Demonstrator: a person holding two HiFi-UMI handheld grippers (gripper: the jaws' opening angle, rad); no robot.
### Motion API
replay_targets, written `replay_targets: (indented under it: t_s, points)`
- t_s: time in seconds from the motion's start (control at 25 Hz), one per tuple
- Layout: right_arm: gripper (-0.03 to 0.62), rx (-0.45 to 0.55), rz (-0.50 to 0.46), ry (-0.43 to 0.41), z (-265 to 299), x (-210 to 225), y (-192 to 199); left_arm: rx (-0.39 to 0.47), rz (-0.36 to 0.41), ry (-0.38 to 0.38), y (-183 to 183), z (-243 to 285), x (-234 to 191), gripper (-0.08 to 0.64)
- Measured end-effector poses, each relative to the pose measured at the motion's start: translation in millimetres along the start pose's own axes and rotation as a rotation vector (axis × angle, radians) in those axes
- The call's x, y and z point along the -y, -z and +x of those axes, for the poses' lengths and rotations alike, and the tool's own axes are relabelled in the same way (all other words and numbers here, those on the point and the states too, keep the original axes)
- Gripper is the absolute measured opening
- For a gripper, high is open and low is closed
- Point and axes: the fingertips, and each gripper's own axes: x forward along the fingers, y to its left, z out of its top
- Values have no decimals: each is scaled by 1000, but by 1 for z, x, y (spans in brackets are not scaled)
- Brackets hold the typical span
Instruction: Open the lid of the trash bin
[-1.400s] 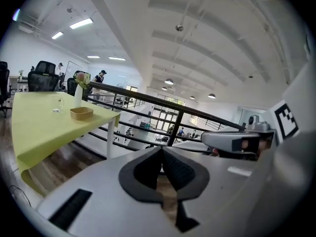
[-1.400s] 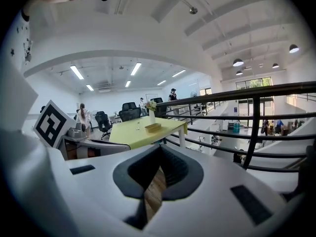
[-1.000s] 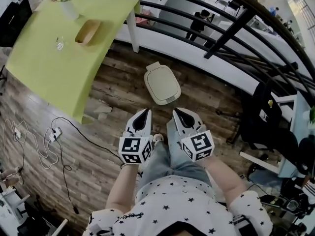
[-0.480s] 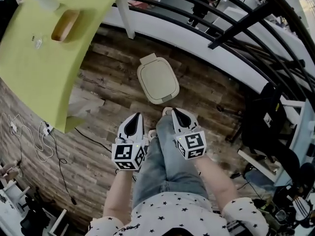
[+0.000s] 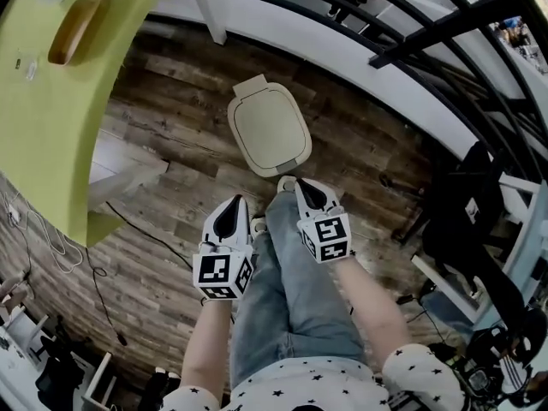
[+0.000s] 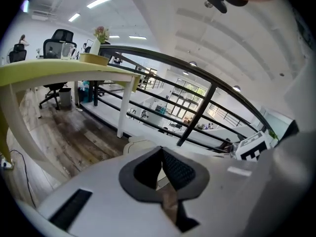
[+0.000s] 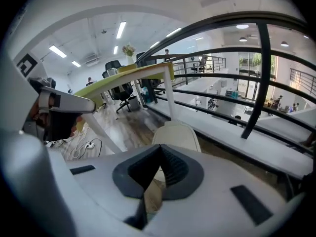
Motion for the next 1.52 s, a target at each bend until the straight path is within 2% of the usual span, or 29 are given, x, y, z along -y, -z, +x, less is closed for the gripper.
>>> replay_targets:
  t_s: [0.44, 0.76, 1.16, 1.52]
  points:
    - [-6, -111, -18, 12, 69, 24, 65, -45, -35, -37, 42, 27, -20, 12]
    - [-6, -180, -2, 27, 99, 38, 105, -58, -54, -45, 62, 41, -29, 12]
    - [-6, -251, -6, 20, 126, 44, 135, -61, -63, -58, 69, 48, -32, 12]
    - [-6, -266, 6, 41, 131, 46, 144, -60, -75, -55, 71, 50, -33, 12]
